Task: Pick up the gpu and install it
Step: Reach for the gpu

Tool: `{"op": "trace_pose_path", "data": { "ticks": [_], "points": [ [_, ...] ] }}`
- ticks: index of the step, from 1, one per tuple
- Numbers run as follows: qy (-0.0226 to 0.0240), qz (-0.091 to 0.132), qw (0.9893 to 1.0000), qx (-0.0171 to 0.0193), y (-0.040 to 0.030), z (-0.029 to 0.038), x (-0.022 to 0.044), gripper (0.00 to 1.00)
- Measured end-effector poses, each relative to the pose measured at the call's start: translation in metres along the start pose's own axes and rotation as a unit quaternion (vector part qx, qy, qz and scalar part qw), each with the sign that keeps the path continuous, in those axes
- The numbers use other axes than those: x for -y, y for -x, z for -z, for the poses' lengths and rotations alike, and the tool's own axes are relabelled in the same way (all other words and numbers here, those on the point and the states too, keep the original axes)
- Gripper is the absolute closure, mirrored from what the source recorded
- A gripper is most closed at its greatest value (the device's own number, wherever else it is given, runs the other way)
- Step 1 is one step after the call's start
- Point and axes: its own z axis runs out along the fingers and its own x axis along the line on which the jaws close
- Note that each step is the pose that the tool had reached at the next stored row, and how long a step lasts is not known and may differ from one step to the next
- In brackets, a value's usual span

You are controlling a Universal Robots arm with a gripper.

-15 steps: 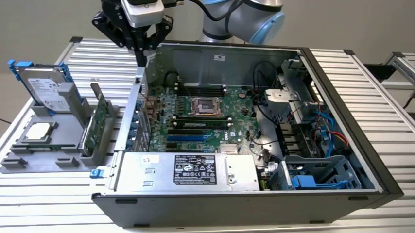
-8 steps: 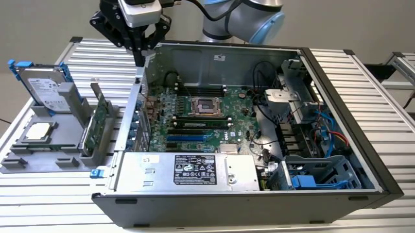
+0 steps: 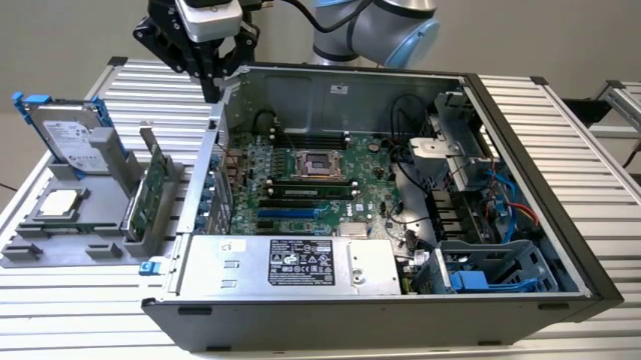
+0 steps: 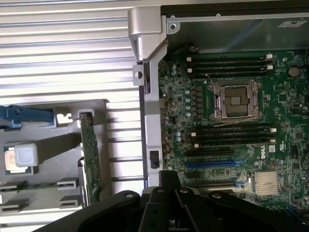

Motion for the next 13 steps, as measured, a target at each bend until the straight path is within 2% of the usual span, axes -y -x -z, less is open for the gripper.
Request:
{"op": "trace_pose_path", "data": {
  "ticks": [13],
  "points": [
    [0.0001,0.000,1.0000,0.0000,-0.0085,0.0003,0.0036,1.00]
  ]
}}
